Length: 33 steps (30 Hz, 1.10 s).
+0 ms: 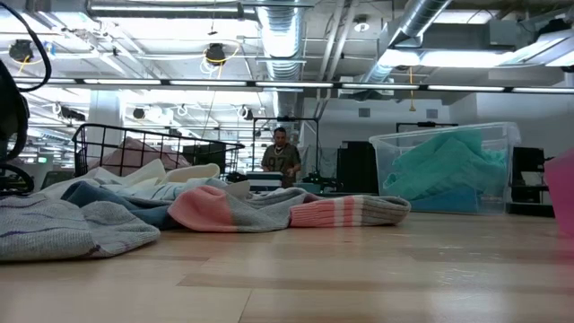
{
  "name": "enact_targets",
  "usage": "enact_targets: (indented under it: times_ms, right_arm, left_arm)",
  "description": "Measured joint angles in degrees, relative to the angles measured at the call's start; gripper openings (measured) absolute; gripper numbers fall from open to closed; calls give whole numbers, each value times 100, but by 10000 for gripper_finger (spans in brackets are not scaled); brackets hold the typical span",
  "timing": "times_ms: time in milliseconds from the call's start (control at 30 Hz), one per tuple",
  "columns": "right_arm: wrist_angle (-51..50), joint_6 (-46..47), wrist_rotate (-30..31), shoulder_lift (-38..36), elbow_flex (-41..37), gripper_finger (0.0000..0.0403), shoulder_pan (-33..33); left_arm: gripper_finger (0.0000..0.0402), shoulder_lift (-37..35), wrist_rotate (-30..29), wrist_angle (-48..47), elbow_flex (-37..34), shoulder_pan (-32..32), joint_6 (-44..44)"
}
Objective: Pick & Place Cloths
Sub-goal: Put the blue polo shirt into the black wire basket
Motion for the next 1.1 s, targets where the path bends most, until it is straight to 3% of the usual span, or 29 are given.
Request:
enact_targets:
  times_ms: [133, 333, 733, 1100]
  right_arm:
    - [1, -17, 0, 0, 0, 291, 0]
    - [21, -39, 1, -2, 2, 291, 0]
    - [44, -55, 1, -2, 2, 291, -2]
    - [46, -99, 3, -2, 2, 291, -2]
  left_arm:
    - [11, -63, -59, 91, 8, 1, -89]
    - [4, -339, -174, 95, 6, 175, -284]
    - [1, -2219, -950, 271, 14, 800, -633]
    - [1, -3039, -2112, 423, 285, 1320, -659]
